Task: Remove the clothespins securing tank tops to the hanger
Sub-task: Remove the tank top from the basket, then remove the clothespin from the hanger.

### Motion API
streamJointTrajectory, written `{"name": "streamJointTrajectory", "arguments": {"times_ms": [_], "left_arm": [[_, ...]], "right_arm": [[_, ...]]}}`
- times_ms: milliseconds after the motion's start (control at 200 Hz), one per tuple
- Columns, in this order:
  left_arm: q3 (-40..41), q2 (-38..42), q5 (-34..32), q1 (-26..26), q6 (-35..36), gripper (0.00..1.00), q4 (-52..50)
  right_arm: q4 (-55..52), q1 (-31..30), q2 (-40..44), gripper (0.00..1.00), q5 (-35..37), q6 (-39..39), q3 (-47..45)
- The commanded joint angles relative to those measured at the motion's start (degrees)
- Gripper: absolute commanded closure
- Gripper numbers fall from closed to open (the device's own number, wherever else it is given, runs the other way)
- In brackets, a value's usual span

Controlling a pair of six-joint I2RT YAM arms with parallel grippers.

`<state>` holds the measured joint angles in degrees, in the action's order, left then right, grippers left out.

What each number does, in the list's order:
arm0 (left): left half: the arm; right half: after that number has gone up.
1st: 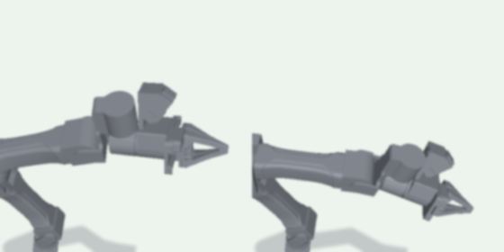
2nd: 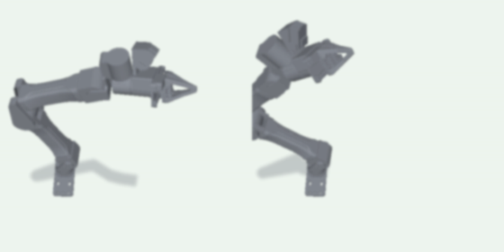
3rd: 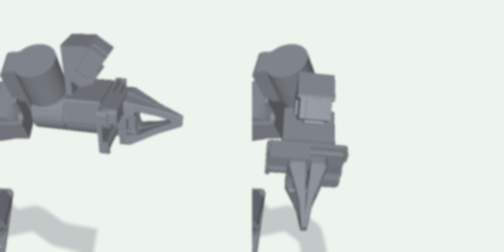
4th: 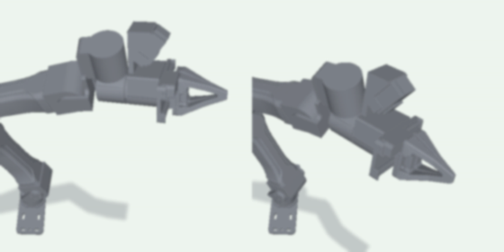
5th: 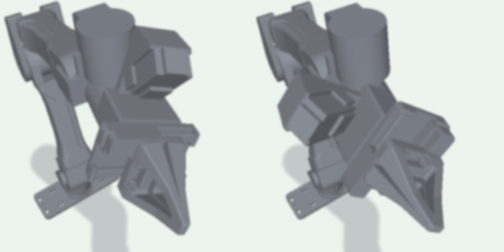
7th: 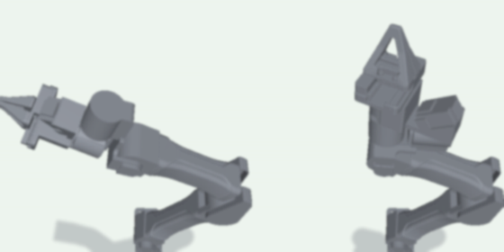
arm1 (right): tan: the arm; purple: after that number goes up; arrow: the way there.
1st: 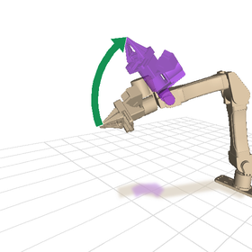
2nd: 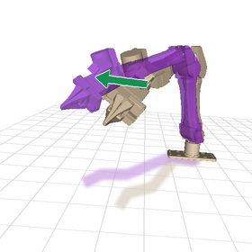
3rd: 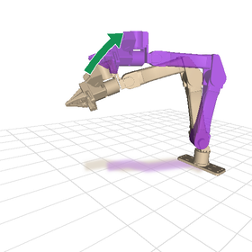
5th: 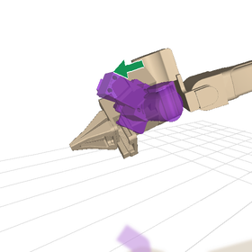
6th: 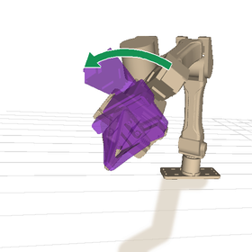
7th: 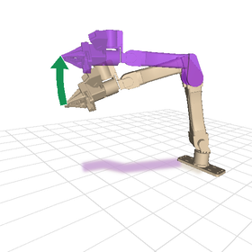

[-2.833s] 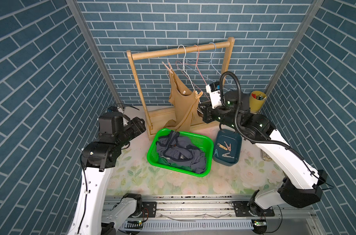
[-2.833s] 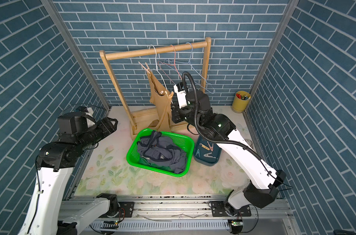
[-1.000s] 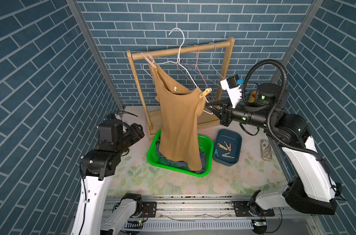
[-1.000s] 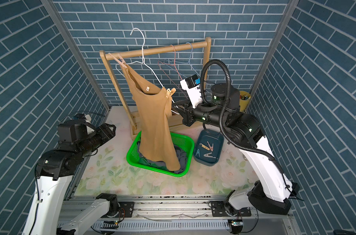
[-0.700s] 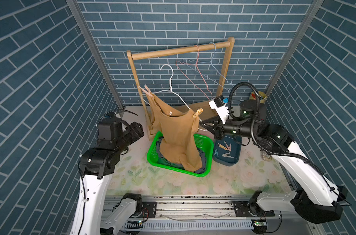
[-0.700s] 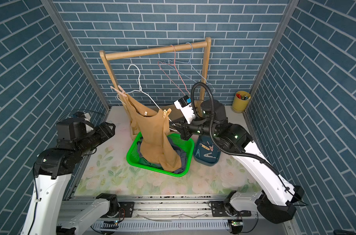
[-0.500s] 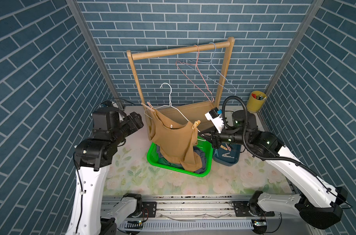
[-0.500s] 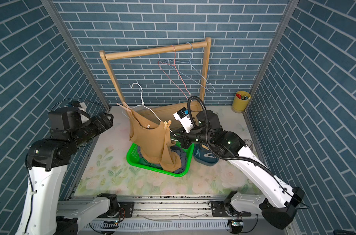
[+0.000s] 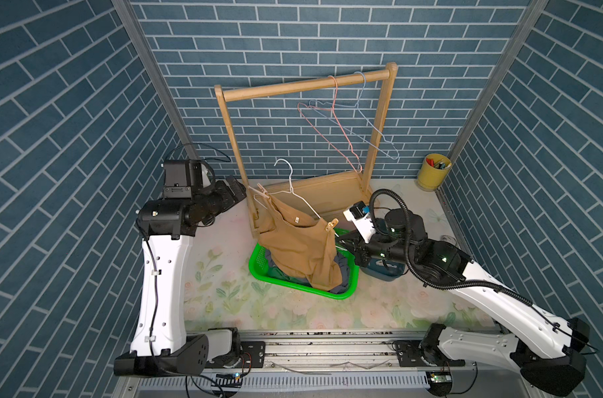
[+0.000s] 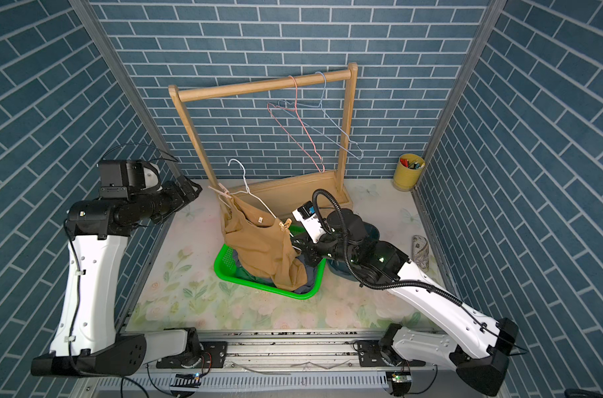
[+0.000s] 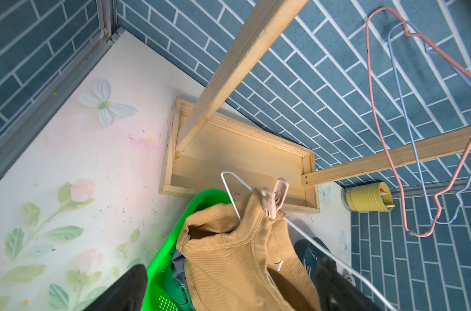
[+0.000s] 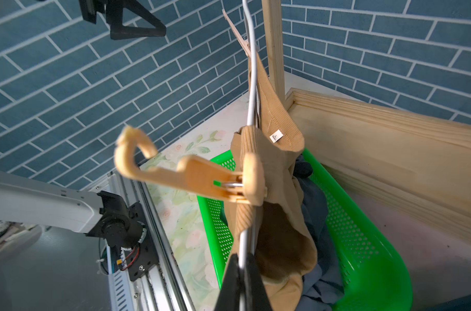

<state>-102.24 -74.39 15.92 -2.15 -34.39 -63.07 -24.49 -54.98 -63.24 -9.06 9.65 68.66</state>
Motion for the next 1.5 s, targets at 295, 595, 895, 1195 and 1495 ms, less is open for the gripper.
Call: {"name": "streamJointTrajectory", "arguments": {"times_ms": [295, 595, 895, 1195, 1495], "left_arm": [[5.0, -5.6, 16.4, -2.2, -7.4, 0.08, 8.6], [11.1, -7.4, 20.4, -2.3, -11.0, 0.12, 13.9], [14.5, -6.2, 20.7, -3.0, -11.9, 0.15, 16.3], [12.2, -3.7, 18.1, -4.4, -8.7, 0.18, 11.4], [17.2, 4.3, 13.8, -4.4, -11.7, 0.18, 12.2]], "right_arm": [[16.6, -12.5, 1.3, 1.00, 27.6, -20.3, -10.2], [31.5, -16.2, 3.0, 1.00, 37.1, -30.2, -19.3], [37.7, -17.7, 1.4, 1.00, 39.9, -35.1, -21.3], [37.7, -18.0, 0.8, 1.00, 42.6, -35.6, -22.2], [39.2, -18.5, 1.6, 1.00, 42.9, -33.6, -23.5]]}}
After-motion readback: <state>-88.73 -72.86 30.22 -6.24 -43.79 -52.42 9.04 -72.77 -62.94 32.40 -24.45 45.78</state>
